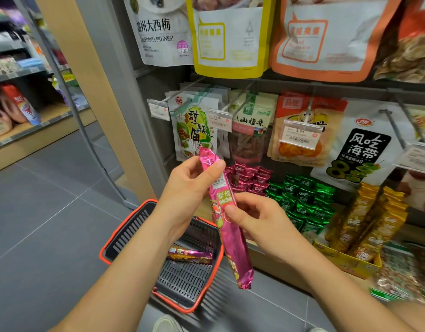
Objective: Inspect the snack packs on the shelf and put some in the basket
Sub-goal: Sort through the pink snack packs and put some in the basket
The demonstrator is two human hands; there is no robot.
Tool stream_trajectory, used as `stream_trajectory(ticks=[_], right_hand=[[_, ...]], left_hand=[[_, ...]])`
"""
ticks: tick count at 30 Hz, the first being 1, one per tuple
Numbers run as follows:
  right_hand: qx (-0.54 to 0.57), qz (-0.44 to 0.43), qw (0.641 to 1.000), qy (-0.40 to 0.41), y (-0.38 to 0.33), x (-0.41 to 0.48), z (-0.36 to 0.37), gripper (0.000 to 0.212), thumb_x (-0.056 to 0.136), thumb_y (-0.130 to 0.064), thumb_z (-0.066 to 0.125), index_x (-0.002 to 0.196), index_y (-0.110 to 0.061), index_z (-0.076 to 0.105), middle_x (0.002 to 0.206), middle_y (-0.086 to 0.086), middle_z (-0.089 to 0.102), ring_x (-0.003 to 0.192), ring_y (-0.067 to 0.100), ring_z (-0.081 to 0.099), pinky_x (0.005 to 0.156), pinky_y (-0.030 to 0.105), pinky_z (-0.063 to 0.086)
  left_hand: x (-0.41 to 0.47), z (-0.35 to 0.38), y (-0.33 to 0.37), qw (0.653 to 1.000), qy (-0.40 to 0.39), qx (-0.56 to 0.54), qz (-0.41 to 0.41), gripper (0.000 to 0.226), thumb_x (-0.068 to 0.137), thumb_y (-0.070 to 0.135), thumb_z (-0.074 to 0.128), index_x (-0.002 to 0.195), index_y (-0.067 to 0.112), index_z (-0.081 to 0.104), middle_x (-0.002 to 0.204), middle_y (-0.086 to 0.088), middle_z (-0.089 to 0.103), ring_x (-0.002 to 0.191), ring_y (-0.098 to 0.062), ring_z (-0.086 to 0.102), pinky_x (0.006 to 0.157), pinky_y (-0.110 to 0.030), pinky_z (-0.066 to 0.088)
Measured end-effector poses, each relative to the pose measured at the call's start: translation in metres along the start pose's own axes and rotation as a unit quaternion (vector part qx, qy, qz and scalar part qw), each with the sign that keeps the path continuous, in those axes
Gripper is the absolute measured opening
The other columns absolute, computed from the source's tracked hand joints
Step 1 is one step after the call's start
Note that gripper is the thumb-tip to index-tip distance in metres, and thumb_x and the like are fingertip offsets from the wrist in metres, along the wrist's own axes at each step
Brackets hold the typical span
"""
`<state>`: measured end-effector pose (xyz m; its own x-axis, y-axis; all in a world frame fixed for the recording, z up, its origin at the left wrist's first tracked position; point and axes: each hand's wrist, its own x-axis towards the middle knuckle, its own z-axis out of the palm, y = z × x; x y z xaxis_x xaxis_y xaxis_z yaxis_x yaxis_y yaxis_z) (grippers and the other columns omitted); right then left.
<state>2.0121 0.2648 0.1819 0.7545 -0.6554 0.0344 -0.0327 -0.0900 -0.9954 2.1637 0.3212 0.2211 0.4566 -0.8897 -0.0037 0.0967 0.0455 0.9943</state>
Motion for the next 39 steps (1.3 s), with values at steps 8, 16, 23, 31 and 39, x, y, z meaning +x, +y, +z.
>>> stream_trajectory(ticks=[8, 16, 23, 31, 39], right_hand=[[0.11, 0.03, 0.992, 0.058, -0.008, 0.002, -0.009, 0.04, 0.069, -0.036, 0.072, 0.102, -0.015, 0.063, 0.089, 0.003, 0.071, 0.077, 0.02, 0.067, 0.065, 0.028, 0.055], [0.099, -0.002, 0.992, 0.079, -0.017, 0.003, -0.024, 0.036, 0.075, -0.03, 0.071, 0.108, -0.014, 0.07, 0.105, 0.007, 0.074, 0.104, 0.027, 0.068, 0.09, 0.042, 0.056], [0.192, -0.012, 0.968, 0.162, -0.016, 0.002, -0.034, 0.024, 0.084, -0.015, 0.066, 0.105, -0.003, 0.063, 0.089, 0.012, 0.072, 0.082, 0.021, 0.07, 0.078, 0.037, 0.06], [0.26, 0.004, 0.944, 0.201, -0.013, -0.003, -0.056, 0.009, 0.086, -0.019, 0.064, 0.09, -0.011, 0.062, 0.077, 0.001, 0.07, 0.075, 0.009, 0.068, 0.064, 0.024, 0.057], [0.255, 0.093, 0.946, 0.178, -0.014, -0.006, -0.062, 0.012, 0.087, -0.024, 0.067, 0.095, -0.016, 0.062, 0.074, 0.001, 0.071, 0.079, 0.02, 0.072, 0.067, 0.038, 0.06]], left_hand=[[-0.001, -0.003, 0.0, 0.999, -0.046, 0.011, -0.006, 0.034, 0.07, 0.014, 0.081, 0.103, 0.015, 0.071, 0.094, -0.005, 0.075, 0.086, -0.021, 0.071, 0.082, -0.036, 0.057], [-0.007, 0.012, -0.016, 0.979, -0.117, 0.164, 0.042, 0.024, 0.073, 0.019, 0.079, 0.092, 0.032, 0.075, 0.089, 0.004, 0.076, 0.082, -0.008, 0.071, 0.07, -0.019, 0.053], [-0.005, 0.012, -0.028, 0.966, -0.125, 0.227, -0.008, 0.039, 0.067, 0.03, 0.087, 0.099, 0.026, 0.066, 0.084, 0.006, 0.071, 0.072, -0.002, 0.065, 0.068, -0.018, 0.053], [-0.011, -0.007, -0.032, 0.916, -0.253, 0.307, -0.042, 0.021, 0.086, 0.031, 0.073, 0.104, 0.027, 0.065, 0.088, 0.01, 0.07, 0.076, -0.005, 0.064, 0.07, -0.022, 0.05], [-0.01, -0.032, -0.012, 0.901, -0.176, 0.394, 0.03, 0.029, 0.089, 0.046, 0.055, 0.117, 0.049, 0.06, 0.115, 0.029, 0.064, 0.109, 0.007, 0.057, 0.092, -0.014, 0.042]])
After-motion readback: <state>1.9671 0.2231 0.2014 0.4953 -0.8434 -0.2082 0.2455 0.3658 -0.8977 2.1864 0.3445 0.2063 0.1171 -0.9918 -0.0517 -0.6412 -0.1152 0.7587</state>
